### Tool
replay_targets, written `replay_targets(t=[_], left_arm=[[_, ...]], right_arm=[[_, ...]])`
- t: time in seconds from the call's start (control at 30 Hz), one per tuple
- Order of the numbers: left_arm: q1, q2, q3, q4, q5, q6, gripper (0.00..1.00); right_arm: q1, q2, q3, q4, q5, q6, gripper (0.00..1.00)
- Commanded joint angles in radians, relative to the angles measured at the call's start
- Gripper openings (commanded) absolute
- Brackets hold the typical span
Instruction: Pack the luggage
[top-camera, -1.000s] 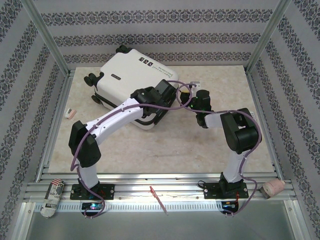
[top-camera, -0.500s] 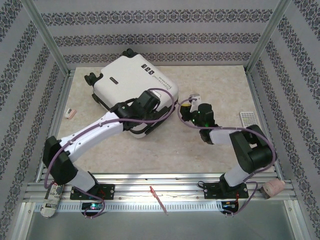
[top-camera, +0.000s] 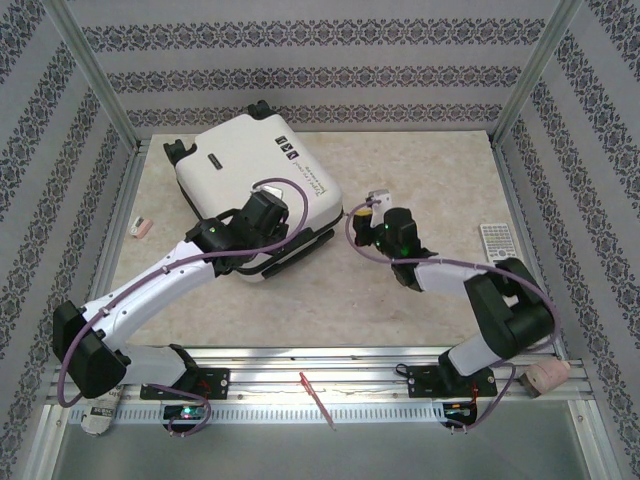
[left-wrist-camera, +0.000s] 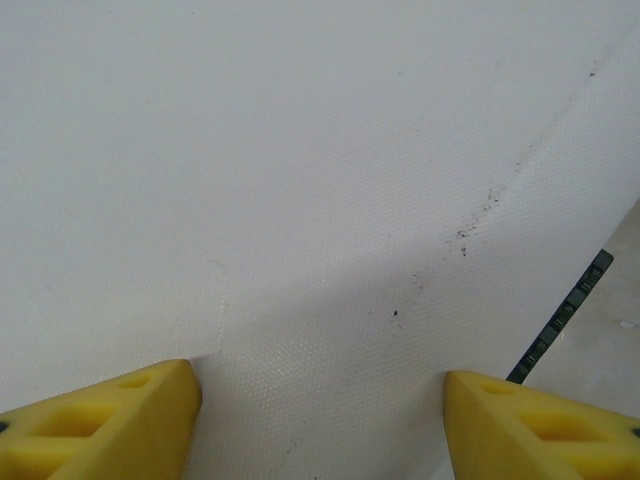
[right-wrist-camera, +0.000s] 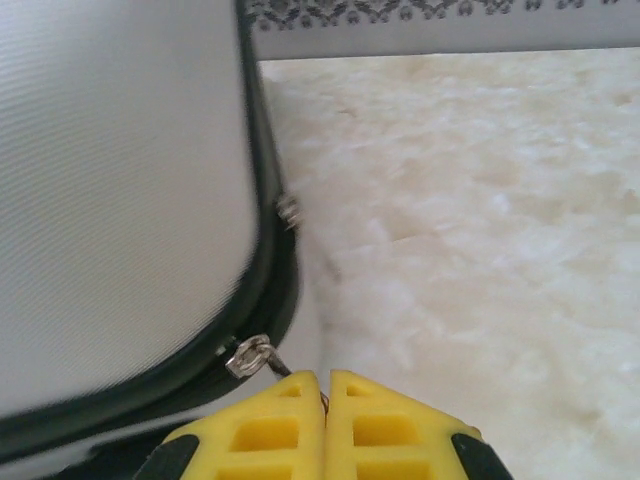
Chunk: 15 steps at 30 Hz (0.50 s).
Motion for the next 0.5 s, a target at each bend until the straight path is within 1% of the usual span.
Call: replay_targets(t=[0.0,0.13,0.2,0.3,0.37,0.47], left_arm=[[0.071,0.034,-0.088,-0.208,-0.074,-0.063,0.65],[0.082,0.011,-0.111,-0.201,-0.056,-0.061,0.65],[0.085,-0.005,-0.120,-0.195,-0.045,-0.056,0.65],[0.087,-0.022,-0.130,-0.184,-0.031,-0.047,0.65],[0.087,-0.033,-0.131,-0.181,-0.018,-0.040,0.65],[0.086,-0.059,-0.134,-0.169,-0.004,-0.034,0.65]], right_arm=[[-0.089,0.089,0.087,0.041,0.150,-0.017,0.00],[-0.120,0.177,0.164,0.087,0.112,-0.014,0.00],[-0.130,0.220,0.182,0.180,0.033,-0.033,0.00],[-0.141,0.295,0.230,0.296,-0.143,-0.058,0.00],[-0.149,0.337,0.280,0.313,-0.232,-0.040,0.00],[-0.169,0.367,0.329,0.318,-0.313,0.036,0.00]])
